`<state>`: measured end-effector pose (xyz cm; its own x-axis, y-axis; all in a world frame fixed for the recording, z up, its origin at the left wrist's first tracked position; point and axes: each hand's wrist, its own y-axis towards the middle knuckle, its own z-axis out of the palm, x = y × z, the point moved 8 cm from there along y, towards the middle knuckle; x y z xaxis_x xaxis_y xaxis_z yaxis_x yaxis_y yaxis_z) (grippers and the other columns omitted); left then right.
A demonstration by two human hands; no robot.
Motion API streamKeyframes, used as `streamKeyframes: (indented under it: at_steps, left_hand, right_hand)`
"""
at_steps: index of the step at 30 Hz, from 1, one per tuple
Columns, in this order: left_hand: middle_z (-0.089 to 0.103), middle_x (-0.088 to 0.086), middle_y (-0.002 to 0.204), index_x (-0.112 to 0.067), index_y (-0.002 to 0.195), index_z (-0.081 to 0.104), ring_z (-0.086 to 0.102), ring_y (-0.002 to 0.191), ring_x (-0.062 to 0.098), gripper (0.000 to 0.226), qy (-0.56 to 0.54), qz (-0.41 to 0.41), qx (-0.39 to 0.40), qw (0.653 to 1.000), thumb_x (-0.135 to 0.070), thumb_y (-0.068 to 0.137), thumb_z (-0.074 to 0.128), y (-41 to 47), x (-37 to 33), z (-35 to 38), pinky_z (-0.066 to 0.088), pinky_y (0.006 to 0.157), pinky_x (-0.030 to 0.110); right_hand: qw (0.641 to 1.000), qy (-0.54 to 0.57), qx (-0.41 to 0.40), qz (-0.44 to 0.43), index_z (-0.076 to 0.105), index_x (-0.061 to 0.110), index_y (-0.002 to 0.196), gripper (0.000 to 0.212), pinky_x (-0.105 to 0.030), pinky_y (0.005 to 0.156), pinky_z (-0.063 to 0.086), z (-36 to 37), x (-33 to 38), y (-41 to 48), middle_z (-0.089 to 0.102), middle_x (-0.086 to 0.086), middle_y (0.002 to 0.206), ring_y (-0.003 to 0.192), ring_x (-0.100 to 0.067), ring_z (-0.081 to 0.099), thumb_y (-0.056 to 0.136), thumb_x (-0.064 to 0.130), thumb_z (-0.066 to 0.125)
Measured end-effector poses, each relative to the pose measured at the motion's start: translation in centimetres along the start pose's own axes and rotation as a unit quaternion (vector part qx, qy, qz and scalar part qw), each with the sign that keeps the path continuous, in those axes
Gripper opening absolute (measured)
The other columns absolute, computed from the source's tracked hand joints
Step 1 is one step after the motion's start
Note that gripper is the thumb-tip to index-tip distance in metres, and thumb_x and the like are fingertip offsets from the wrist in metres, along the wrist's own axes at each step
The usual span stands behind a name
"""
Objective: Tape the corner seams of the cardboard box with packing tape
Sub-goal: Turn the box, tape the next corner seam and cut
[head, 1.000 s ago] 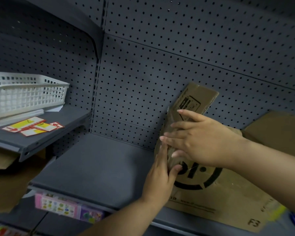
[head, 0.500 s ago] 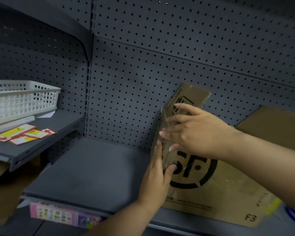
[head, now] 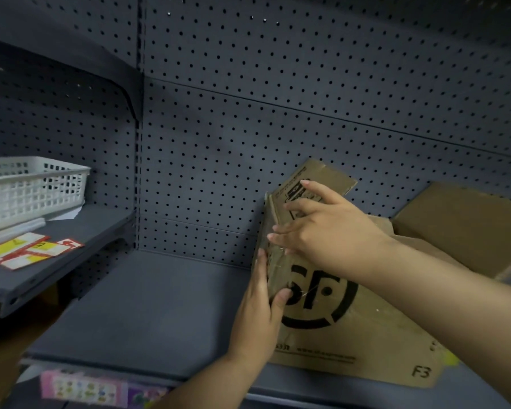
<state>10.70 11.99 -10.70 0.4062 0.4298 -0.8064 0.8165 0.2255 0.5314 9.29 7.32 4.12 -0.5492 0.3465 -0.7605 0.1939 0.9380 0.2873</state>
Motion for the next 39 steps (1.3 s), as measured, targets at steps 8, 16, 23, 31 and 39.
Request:
streamKeyframes:
  at_steps: [8, 16, 23, 31, 39]
  left_hand:
    - [0.009, -0.014, 0.155, -0.045, 0.135, -0.009, 0.02, 0.139, 0.004, 0.068, -0.002, -0.002, 0.003, 1.0, -0.058, 0.08, 0.029, -0.2, -0.4, -0.3, 0.025, 0.1, 0.012]
    - [0.001, -0.025, 0.147, -0.046, 0.133, -0.009, 0.011, 0.129, -0.011, 0.067, 0.003, 0.0, -0.01, 1.0, -0.06, 0.079, 0.029, -0.2, -0.7, -0.2, 0.018, 0.093, 0.001]
    - [0.001, -0.027, 0.145, -0.037, 0.144, 0.0, 0.02, 0.125, -0.007, 0.073, 0.013, -0.013, -0.015, 1.0, -0.054, 0.08, 0.031, -0.3, -1.0, -0.2, 0.028, 0.091, 0.011]
    - [-0.011, -0.016, 0.152, -0.038, 0.138, -0.02, -0.006, 0.14, 0.004, 0.094, 0.014, -0.057, -0.006, 0.998, -0.08, 0.068, 0.026, -1.0, -0.8, -0.5, 0.005, 0.112, 0.029]
    - [0.001, -0.039, 0.144, -0.068, 0.128, 0.002, 0.005, 0.133, -0.013, 0.072, -0.014, 0.038, -0.127, 0.991, -0.09, 0.064, 0.024, -4.3, -6.5, -0.4, 0.012, 0.109, 0.026]
  right_hand:
    - [0.998, 0.005, 0.04, 0.054, 0.05, 0.02, 0.132, 0.068, -0.043, 0.111, 0.007, -1.1, -1.6, -0.9, 0.069, 0.006, 0.114, 0.12, -0.014, 0.055, 0.086, 0.06, 0.02]
    - [1.0, -0.018, -0.015, 0.007, 0.069, 0.029, 0.109, 0.029, -0.046, 0.114, 0.003, -0.3, 1.8, -1.0, 0.07, 0.01, 0.112, 0.121, -0.021, 0.055, 0.082, 0.037, 0.063]
    - [0.999, -0.011, 0.002, 0.037, 0.068, 0.027, 0.111, 0.031, -0.046, 0.114, 0.007, 0.2, 1.9, -1.5, 0.069, 0.01, 0.114, 0.121, -0.02, 0.055, 0.085, 0.038, 0.057]
    - [0.955, 0.207, -0.08, 0.197, 0.045, 0.024, 0.135, 0.057, -0.031, 0.113, 0.019, -4.3, -2.1, -6.6, 0.054, 0.006, 0.135, 0.129, -0.015, 0.045, 0.087, 0.054, 0.034]
    - [0.576, 0.633, -0.257, 0.45, 0.066, 0.027, 0.072, 0.026, -0.022, 0.075, 0.048, -1.9, -7.6, -19.7, 0.068, 0.007, 0.074, 0.078, -0.006, 0.063, 0.09, 0.035, 0.05]
